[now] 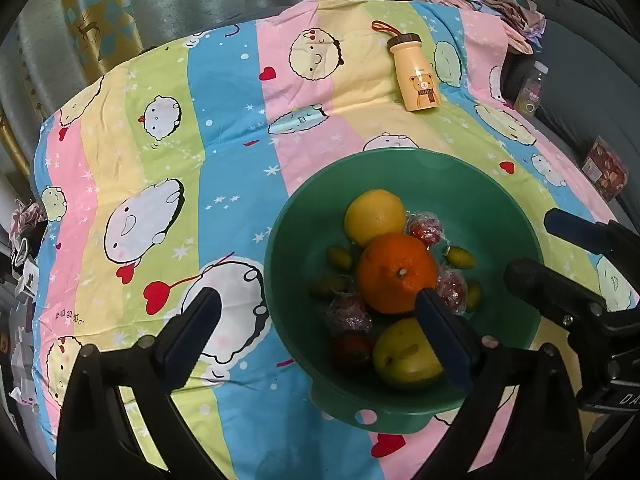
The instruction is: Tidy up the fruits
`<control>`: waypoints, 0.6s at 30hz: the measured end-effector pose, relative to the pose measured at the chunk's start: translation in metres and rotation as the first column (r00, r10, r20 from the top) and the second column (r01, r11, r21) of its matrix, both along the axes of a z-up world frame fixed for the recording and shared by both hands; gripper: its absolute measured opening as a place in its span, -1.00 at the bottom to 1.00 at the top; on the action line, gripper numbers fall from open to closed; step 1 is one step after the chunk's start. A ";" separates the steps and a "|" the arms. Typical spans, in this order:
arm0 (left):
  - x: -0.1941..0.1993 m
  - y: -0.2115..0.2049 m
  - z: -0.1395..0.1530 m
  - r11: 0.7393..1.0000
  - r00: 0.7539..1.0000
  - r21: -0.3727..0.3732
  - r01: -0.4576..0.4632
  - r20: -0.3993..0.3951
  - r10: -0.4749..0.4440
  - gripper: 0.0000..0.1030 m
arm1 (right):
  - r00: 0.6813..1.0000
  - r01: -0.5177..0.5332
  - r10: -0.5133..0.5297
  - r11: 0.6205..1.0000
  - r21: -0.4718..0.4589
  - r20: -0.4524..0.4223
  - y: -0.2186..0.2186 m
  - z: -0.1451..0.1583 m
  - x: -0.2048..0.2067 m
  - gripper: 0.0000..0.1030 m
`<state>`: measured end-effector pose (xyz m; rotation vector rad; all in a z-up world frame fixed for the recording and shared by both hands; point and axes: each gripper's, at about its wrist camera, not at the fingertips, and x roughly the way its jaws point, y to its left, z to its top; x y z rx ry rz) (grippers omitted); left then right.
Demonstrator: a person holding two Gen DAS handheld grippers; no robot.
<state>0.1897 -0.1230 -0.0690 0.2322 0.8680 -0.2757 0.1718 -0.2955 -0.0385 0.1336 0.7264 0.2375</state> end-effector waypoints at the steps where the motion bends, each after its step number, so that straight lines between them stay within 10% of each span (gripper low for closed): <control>1: 0.000 0.000 0.000 1.000 1.000 0.000 0.000 0.001 0.000 0.91 | 1.000 0.001 -0.001 1.000 0.000 -0.001 0.001 0.000 0.000 0.56; 18: -0.004 -0.002 0.007 1.000 1.000 -0.011 -0.005 0.021 0.006 0.99 | 1.000 0.027 -0.027 1.000 -0.011 0.003 -0.003 0.002 -0.001 0.86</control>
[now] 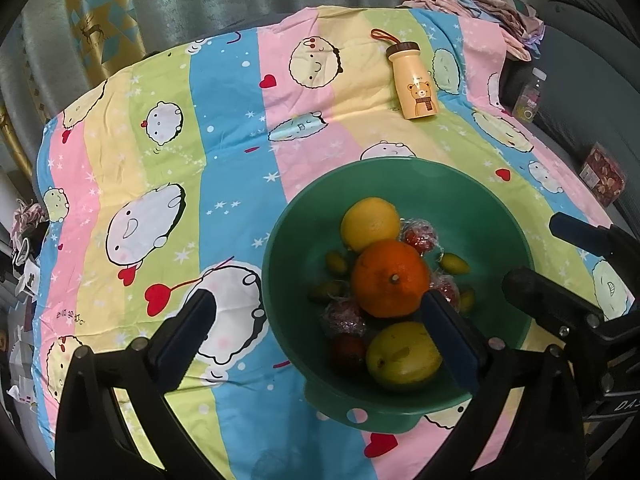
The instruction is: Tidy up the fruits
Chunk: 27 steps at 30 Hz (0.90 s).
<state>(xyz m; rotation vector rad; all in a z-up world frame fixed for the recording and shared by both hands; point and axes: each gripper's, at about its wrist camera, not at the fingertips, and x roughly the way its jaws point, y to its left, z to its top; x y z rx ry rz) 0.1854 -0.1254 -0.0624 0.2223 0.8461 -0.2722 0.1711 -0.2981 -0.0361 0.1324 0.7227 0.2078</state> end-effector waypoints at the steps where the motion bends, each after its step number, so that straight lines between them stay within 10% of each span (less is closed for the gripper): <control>1: -0.001 0.000 0.000 1.000 1.000 0.000 0.000 0.003 0.000 0.99 | 1.000 0.000 0.000 1.000 -0.001 0.000 0.000 0.000 0.000 0.87; 27: -0.024 0.019 0.018 0.998 0.999 -0.056 -0.009 0.053 0.012 0.99 | 1.000 -0.026 0.027 0.998 -0.063 0.007 0.018 0.012 -0.019 0.91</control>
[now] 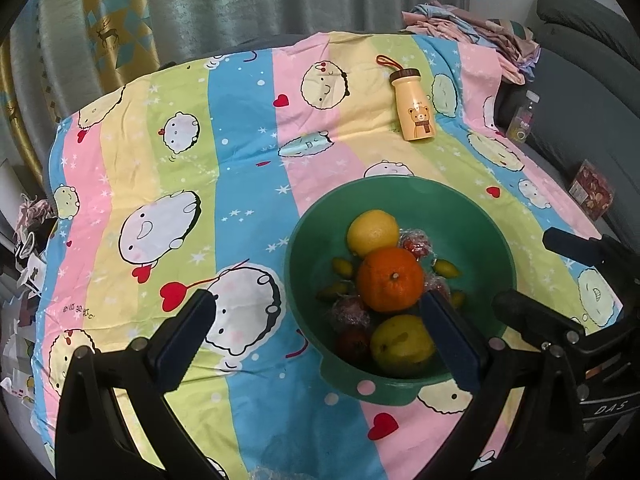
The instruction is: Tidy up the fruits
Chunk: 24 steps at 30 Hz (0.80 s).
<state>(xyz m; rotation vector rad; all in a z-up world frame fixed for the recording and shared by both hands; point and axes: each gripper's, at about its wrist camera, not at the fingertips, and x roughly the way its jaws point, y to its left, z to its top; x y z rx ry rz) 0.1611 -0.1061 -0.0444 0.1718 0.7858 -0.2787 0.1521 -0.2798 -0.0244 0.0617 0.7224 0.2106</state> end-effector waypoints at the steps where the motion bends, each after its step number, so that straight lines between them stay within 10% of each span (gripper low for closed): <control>1: -0.001 0.000 0.001 1.000 1.000 -0.001 0.000 0.002 0.000 0.99 | 1.000 0.001 -0.001 1.000 -0.003 0.000 0.000 0.001 -0.001 0.91; 24: -0.015 0.010 0.021 0.999 0.999 -0.037 -0.003 0.044 0.005 0.99 | 0.999 -0.020 0.022 0.998 -0.052 0.027 0.016 0.025 -0.017 0.91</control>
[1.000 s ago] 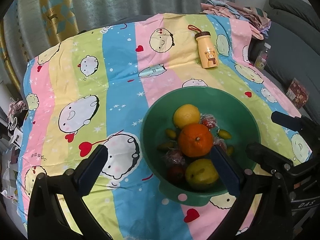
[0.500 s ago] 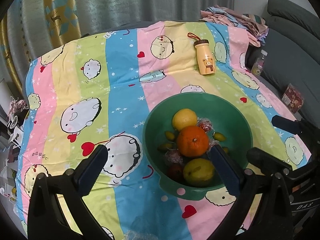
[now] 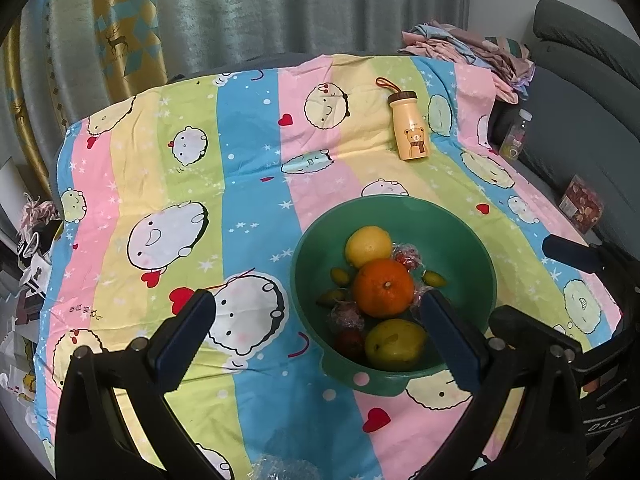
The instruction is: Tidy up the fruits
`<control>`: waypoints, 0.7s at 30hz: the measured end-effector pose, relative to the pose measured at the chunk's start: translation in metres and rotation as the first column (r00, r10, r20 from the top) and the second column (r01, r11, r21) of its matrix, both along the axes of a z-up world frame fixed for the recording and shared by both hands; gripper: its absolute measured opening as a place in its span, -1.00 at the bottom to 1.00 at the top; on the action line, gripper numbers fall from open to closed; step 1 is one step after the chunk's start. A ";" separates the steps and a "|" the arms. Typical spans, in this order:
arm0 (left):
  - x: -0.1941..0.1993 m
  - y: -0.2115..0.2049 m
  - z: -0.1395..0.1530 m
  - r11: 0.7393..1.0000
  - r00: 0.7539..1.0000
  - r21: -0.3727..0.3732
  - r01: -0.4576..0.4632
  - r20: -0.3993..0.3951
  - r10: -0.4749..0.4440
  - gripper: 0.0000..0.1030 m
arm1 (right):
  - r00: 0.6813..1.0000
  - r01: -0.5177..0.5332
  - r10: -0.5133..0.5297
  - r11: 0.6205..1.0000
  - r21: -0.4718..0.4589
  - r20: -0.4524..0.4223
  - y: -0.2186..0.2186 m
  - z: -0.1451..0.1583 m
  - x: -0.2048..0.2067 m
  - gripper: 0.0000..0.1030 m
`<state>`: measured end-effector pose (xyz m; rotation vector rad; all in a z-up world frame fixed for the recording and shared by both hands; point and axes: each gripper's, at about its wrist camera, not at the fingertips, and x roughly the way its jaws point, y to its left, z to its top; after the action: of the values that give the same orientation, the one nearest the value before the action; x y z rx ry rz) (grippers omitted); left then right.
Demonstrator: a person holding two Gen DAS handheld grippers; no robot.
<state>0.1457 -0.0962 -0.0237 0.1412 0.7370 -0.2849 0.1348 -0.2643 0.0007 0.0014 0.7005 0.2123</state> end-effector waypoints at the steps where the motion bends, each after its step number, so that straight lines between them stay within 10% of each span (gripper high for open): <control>1: -0.001 0.000 0.001 1.000 1.000 -0.001 0.000 0.001 0.000 0.99 | 1.000 0.000 0.000 1.000 -0.002 0.001 0.001 0.001 -0.001 0.91; 21: -0.025 0.001 0.023 0.999 0.999 -0.030 0.018 0.050 -0.016 0.99 | 1.000 -0.005 0.006 0.999 -0.039 0.029 0.006 0.024 -0.026 0.92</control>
<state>0.1212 -0.0950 -0.0002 0.1253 0.6822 -0.3075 0.1085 -0.2582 0.0248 -0.0411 0.6753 0.2030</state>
